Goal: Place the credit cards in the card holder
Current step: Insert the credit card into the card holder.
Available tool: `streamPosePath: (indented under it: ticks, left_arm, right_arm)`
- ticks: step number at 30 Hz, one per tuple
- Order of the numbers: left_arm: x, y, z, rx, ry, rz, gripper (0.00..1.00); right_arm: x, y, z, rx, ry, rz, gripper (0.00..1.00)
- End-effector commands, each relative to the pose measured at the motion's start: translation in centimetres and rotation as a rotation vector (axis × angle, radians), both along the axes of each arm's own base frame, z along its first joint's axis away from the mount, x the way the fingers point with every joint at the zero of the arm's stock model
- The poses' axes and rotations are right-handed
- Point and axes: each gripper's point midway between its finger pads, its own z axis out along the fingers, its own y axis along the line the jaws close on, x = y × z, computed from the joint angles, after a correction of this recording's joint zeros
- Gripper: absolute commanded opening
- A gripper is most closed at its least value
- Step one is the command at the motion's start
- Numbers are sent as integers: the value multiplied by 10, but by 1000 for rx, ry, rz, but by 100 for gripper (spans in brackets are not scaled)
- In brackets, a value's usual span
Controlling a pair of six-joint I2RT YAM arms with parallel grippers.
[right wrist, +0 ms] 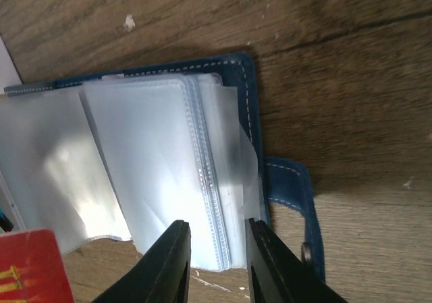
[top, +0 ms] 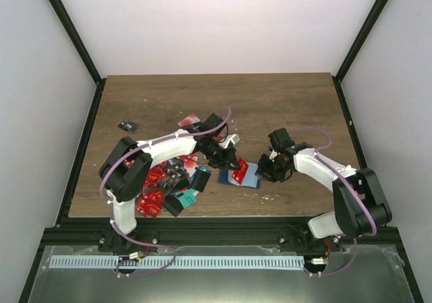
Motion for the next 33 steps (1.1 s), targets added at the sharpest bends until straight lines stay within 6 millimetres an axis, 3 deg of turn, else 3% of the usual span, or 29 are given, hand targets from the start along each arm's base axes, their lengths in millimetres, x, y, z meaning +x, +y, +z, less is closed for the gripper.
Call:
streamPosePath:
  ticks: [1, 15, 33]
  left_arm:
    - [6, -2, -2, 2, -46, -41, 4]
    - [16, 10, -27, 93, -54, 3, 4]
    - [21, 27, -49, 161, -56, 20, 4]
  right_arm:
    - [4, 4, 4, 41, -28, -5, 26]
    - [-1, -13, -25, -57, 27, -2, 20]
    - [-8, -11, -45, -46, 74, 20, 15]
